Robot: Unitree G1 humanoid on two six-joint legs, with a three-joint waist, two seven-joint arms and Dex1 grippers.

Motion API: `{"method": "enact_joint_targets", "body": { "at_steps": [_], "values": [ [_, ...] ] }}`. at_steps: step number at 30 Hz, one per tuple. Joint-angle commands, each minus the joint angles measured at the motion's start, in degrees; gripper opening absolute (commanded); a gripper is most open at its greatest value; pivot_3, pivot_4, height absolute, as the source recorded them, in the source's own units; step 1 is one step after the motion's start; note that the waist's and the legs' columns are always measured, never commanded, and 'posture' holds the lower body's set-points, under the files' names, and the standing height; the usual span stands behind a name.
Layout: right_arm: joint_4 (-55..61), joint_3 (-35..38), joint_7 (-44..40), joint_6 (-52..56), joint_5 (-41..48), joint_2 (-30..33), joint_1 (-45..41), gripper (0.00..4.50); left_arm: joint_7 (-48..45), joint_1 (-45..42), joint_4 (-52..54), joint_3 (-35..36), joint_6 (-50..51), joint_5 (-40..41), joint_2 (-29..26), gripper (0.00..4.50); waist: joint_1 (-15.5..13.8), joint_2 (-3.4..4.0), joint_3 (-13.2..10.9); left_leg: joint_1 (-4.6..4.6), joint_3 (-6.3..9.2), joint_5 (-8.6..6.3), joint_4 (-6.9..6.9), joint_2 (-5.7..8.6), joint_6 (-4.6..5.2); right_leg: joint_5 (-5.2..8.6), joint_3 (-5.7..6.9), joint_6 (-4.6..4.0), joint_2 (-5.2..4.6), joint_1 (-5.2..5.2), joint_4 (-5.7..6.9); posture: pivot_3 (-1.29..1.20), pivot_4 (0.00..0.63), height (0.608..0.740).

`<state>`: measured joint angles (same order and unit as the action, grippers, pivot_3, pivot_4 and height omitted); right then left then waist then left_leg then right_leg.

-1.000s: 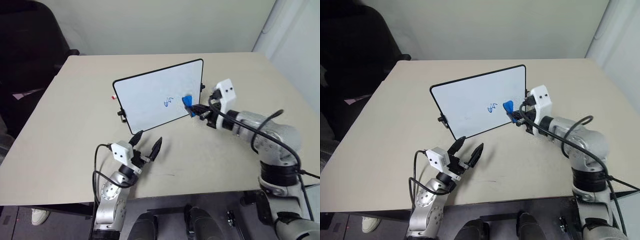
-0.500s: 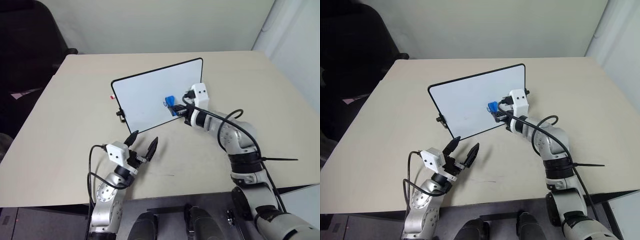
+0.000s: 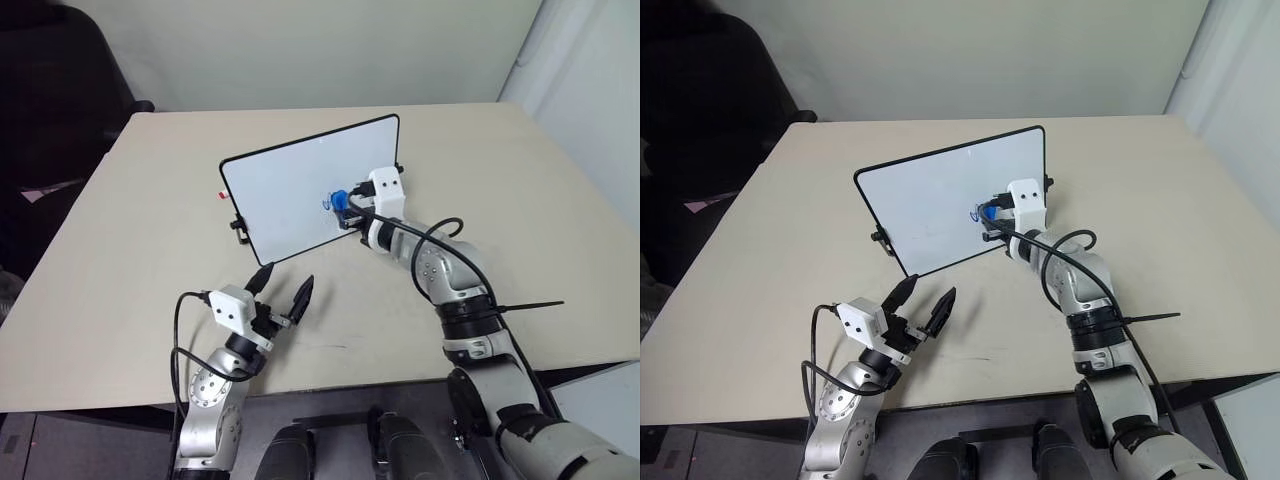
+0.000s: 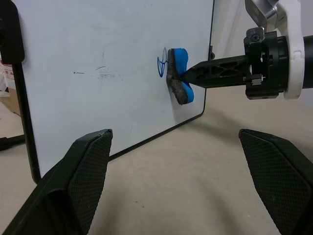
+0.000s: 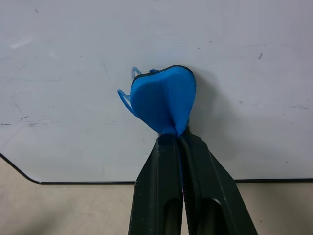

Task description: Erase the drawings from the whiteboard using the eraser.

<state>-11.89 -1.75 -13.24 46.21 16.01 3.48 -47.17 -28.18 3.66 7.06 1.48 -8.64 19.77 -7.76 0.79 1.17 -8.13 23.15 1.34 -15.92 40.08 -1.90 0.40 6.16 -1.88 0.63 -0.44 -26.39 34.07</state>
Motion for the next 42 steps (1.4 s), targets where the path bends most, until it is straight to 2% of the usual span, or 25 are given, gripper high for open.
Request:
{"method": "enact_joint_targets", "body": {
  "at_steps": [1, 6, 16, 22, 33, 42],
  "values": [
    [0.14, 1.63, 1.77, -1.69, -0.81, -0.22, -2.04, 0.03, 0.25, 0.09, 2.67, -0.18, -0.39, 0.06, -0.04, 4.5, 0.0, 0.0, 0.0, 0.0, 0.0, 0.0, 0.0, 0.0, 0.0, 0.0, 0.0, 0.0, 0.0, 0.0, 0.0, 0.0, 0.15, 0.74],
    [1.14, 1.13, 1.36, -0.96, -0.35, -1.24, -2.58, 0.03, 0.09, -0.13, 2.38, -0.33, -0.26, 0.15, 0.01, 4.5, 0.16, 0.0, 0.0, 0.0, 0.0, 0.01, 0.0, -0.01, -0.01, -0.01, 0.0, 0.0, 0.0, -0.01, -0.01, 0.0, 0.15, 0.74],
    [8.11, -3.8, -2.18, 0.9, 1.58, -7.45, -4.72, 0.03, -0.4, -0.47, 1.94, -0.79, 0.21, 0.49, 0.16, 4.5, 1.16, 0.0, 0.0, 0.18, -0.03, -0.05, -0.08, -0.19, -0.11, -0.1, 0.04, -0.15, 0.17, -0.34, 0.03, 0.0, 0.15, 0.74],
    [7.55, -5.31, -3.33, 1.3, 0.99, -8.77, -5.15, 0.03, -0.19, -0.21, 2.06, -1.26, 0.03, 0.33, 0.47, 4.5, 1.0, 0.0, 0.0, 0.25, -0.02, -0.07, -0.09, -0.21, -0.14, -0.18, 0.07, -0.31, 0.17, -0.37, 0.0, 0.0, 0.15, 0.74],
    [1.98, -0.89, 0.47, -0.39, -0.92, -6.51, -5.65, 0.03, 0.02, 0.1, 2.42, -0.59, 0.07, 0.67, -0.12, 4.5, 0.93, 0.0, 0.0, 0.26, -0.02, -0.02, -0.02, -0.19, -0.2, -0.33, 0.07, -0.54, 0.15, -0.35, 0.01, 0.0, 0.15, 0.74],
    [-0.6, 2.6, 4.37, -1.6, -2.01, -3.81, -5.05, 0.03, -0.25, 0.05, 2.56, -0.61, 0.21, 1.08, -0.46, 4.5, 0.89, 0.0, 0.0, 0.23, -0.02, 0.29, 0.02, -0.19, -0.17, -0.2, 0.06, -0.28, 0.14, -0.33, 0.0, 0.0, 0.15, 0.74]
  ]
}}
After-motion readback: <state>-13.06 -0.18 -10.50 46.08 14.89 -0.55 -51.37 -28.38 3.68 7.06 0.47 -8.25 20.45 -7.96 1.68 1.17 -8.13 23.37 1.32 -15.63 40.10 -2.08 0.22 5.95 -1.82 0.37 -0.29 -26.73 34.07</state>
